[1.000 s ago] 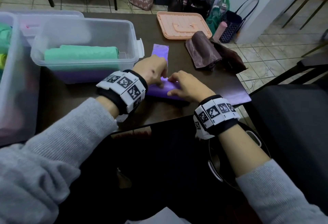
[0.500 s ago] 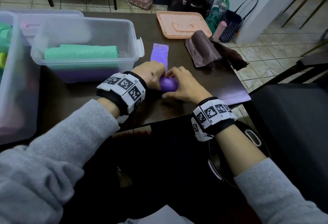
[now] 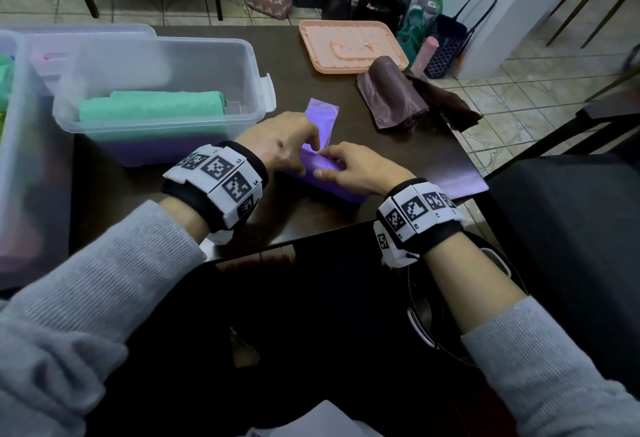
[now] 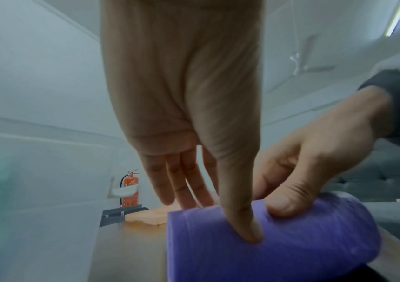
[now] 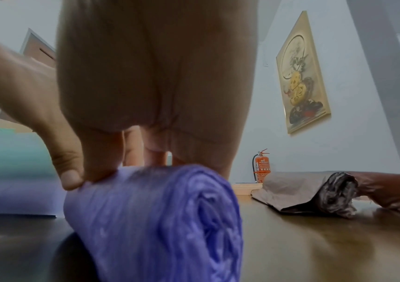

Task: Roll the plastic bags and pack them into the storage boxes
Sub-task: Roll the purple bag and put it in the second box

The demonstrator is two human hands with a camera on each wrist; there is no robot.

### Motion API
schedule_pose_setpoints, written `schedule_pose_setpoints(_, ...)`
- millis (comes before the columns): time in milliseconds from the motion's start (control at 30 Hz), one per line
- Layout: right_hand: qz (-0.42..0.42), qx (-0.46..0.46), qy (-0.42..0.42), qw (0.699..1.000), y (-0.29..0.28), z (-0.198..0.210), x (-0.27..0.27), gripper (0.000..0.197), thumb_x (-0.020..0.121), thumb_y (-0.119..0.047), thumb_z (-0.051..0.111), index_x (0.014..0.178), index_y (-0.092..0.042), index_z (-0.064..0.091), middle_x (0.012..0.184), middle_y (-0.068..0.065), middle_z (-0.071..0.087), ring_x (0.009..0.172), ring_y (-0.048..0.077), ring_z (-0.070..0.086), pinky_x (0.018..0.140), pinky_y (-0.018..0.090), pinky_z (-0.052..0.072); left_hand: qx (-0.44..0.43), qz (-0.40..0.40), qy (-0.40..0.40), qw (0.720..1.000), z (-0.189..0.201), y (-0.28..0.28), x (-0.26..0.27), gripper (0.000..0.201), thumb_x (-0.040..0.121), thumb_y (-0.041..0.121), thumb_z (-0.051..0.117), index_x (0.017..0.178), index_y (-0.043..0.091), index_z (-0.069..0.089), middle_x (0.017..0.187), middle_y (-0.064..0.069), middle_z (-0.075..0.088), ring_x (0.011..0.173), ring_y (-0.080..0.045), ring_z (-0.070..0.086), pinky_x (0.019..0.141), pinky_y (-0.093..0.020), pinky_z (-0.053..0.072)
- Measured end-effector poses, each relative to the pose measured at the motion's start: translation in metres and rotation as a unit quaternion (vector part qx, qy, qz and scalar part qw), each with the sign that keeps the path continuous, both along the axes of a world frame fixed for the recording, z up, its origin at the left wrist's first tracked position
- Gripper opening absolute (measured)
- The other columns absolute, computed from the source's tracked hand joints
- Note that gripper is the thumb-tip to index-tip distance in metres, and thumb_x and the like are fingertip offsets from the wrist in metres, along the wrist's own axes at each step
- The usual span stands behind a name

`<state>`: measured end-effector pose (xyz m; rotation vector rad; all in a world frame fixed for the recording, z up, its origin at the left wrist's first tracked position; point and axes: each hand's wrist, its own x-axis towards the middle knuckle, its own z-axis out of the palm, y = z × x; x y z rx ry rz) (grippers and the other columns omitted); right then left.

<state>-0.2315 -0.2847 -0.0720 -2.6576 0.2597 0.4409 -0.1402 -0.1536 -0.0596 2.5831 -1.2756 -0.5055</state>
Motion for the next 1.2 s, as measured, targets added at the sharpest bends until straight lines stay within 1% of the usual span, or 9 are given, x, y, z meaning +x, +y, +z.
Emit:
schedule_pose_setpoints(133, -0.013, -0.011, 0.056, 0.998, -0.007, -0.002, 0.008, 0.039, 0.099, -0.042, 0.035, 0.129, -0.024, 0.053, 0.123, 0.013, 0.045, 0.124, 0.031, 0.036, 0.102, 0.039, 0.032, -0.020, 0.022, -0.029, 0.999, -0.001, 0.001, 0.001, 0.036, 0.077, 0.014, 0.073, 0.112, 0.017, 0.064, 0.115, -0.012, 0.061, 0.106, -0.030, 0.057, 0.084, -0.036, 0.048)
schedule_pose_setpoints(233, -0.036, -0.034, 0.078, 0.996, -0.007, -0.002, 0.012, 0.043, 0.100, -0.044, 0.028, 0.132, -0.024, 0.049, 0.135, 0.016, 0.037, 0.133, 0.032, 0.025, 0.111, 0.046, 0.022, -0.011, 0.030, -0.020, 0.999, -0.005, 0.000, 0.000, 0.046, 0.076, 0.016, 0.074, 0.120, 0.018, 0.060, 0.118, -0.015, 0.058, 0.108, -0.033, 0.056, 0.085, -0.036, 0.046)
schedule_pose_setpoints(367, -0.080, -0.033, 0.008, 0.996, -0.006, -0.008, 0.013, 0.040, 0.098, -0.043, 0.038, 0.124, -0.015, 0.049, 0.132, 0.012, 0.047, 0.126, 0.030, 0.035, 0.103, 0.041, 0.031, 0.011, 0.026, 0.004, 1.000, -0.011, -0.001, 0.000, 0.070, 0.065, 0.017, 0.082, 0.128, 0.017, 0.051, 0.123, -0.015, 0.056, 0.112, -0.033, 0.054, 0.091, -0.040, 0.046)
schedule_pose_setpoints(567, -0.100, -0.063, -0.140, 0.983, 0.003, -0.015, 0.008, 0.024, 0.096, -0.029, 0.048, 0.109, -0.009, 0.052, 0.117, 0.013, 0.049, 0.115, 0.030, 0.040, 0.090, 0.040, 0.035, 0.041, 0.012, -0.014, 0.999, -0.017, -0.007, 0.002, 0.071, 0.067, 0.008, 0.079, 0.130, 0.015, 0.048, 0.123, -0.018, 0.055, 0.111, -0.035, 0.054, 0.086, -0.037, 0.044)
schedule_pose_setpoints(700, -0.066, -0.079, -0.124, 0.987, 0.009, -0.019, 0.001, 0.054, 0.081, -0.049, 0.065, 0.115, -0.011, 0.047, 0.117, 0.009, 0.045, 0.111, 0.026, 0.040, 0.090, 0.041, 0.038, 0.064, 0.008, 0.008, 0.998, -0.014, -0.008, 0.007, 0.067, 0.069, 0.012, 0.077, 0.130, 0.018, 0.050, 0.121, -0.015, 0.057, 0.109, -0.033, 0.056, 0.087, -0.036, 0.047)
schedule_pose_setpoints(767, -0.030, -0.108, -0.115, 0.987, 0.010, -0.021, -0.004, 0.066, 0.070, -0.045, 0.076, 0.118, -0.012, 0.045, 0.118, 0.008, 0.044, 0.110, 0.026, 0.042, 0.090, 0.043, 0.041, 0.075, 0.003, 0.019, 0.997, -0.011, -0.008, 0.009, 0.060, 0.068, 0.011, 0.075, 0.124, 0.018, 0.055, 0.116, -0.012, 0.059, 0.101, -0.030, 0.057, 0.084, -0.035, 0.049)
schedule_pose_setpoints(867, -0.017, -0.084, -0.119, 0.989, 0.007, -0.019, -0.006, 0.060, 0.073, -0.035, 0.075, 0.121, -0.012, 0.048, 0.118, 0.009, 0.048, 0.111, 0.028, 0.046, 0.093, 0.043, 0.042, 0.096, -0.002, 0.038, 0.995, -0.009, -0.004, 0.010, 0.055, 0.068, 0.013, 0.072, 0.121, 0.018, 0.057, 0.111, -0.008, 0.059, 0.091, -0.025, 0.055, 0.083, -0.036, 0.051)
schedule_pose_setpoints(1033, 0.006, -0.013, -0.051, 0.999, 0.003, -0.012, -0.007, 0.052, 0.082, -0.037, 0.067, 0.126, -0.013, 0.052, 0.118, 0.011, 0.053, 0.110, 0.024, 0.051, 0.087, 0.024, 0.034, 0.063, 0.014, 0.046, 0.997, -0.012, 0.004, 0.008, 0.072, 0.067, 0.017, 0.080, 0.133, 0.026, 0.051, 0.132, -0.010, 0.036, 0.123, -0.026, 0.039, 0.103, -0.040, 0.039)
schedule_pose_setpoints(1200, -0.007, 0.002, 0.001, 1.000, -0.001, -0.008, -0.007, 0.039, 0.087, -0.045, 0.057, 0.116, -0.019, 0.060, 0.104, 0.005, 0.044, 0.097, 0.019, 0.048, 0.083, 0.024, 0.032, -0.006, 0.029, 0.090, 0.996, -0.006, 0.014, 0.009, 0.054, 0.067, 0.021, 0.083, 0.116, 0.018, 0.061, 0.118, -0.005, 0.062, 0.107, -0.021, 0.057, 0.090, -0.027, 0.044)
